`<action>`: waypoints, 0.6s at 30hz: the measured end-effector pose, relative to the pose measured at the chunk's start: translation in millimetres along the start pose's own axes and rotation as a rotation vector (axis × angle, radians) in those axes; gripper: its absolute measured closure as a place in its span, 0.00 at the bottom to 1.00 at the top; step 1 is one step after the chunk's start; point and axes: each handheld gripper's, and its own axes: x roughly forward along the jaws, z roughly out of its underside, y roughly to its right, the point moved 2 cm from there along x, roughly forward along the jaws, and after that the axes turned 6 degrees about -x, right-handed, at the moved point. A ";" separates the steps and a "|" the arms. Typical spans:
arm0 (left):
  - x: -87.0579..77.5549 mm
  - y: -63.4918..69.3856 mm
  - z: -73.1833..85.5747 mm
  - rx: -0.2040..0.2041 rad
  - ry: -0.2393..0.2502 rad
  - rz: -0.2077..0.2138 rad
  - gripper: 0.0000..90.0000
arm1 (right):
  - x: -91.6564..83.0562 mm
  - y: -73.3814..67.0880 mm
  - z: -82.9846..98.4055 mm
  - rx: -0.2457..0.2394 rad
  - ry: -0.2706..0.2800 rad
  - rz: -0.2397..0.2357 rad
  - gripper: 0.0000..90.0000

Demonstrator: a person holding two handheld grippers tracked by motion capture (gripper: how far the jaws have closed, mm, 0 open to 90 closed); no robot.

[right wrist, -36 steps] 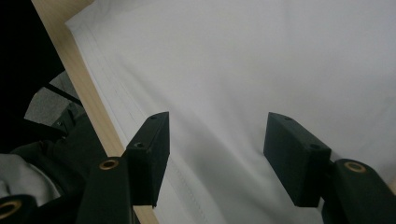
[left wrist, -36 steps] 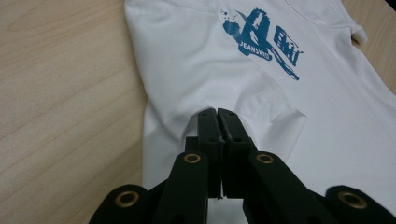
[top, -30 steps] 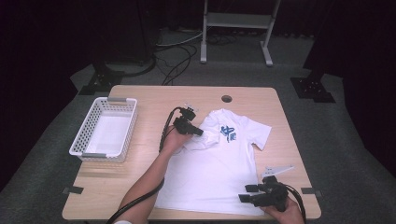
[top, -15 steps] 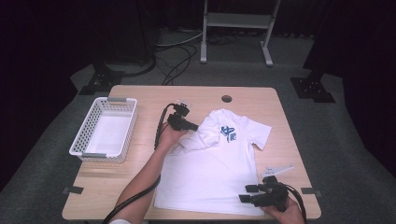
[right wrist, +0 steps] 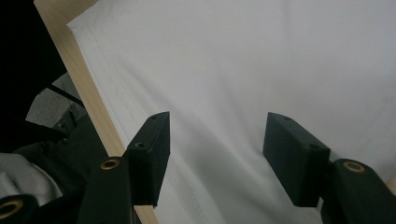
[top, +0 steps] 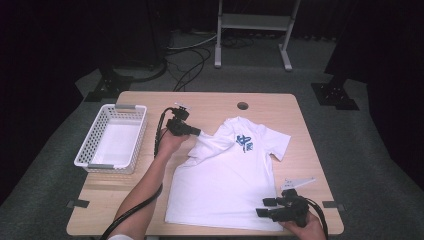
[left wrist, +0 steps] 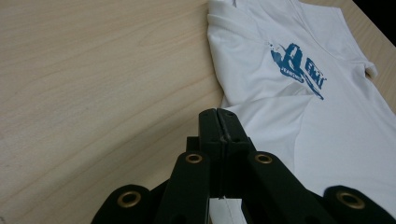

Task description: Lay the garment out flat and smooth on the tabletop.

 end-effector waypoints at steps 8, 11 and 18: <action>-11.1 -7.0 -5.9 -0.007 0.015 -0.032 1.00 | -0.1 0.0 0.2 0.001 0.000 0.001 0.46; -16.3 -11.1 -7.4 -0.012 0.023 -0.046 1.00 | 0.0 -0.1 0.0 0.001 0.000 0.002 0.46; -24.1 -19.3 -5.3 -0.027 0.027 -0.065 1.00 | 0.0 0.0 -0.1 0.000 -0.001 0.001 0.46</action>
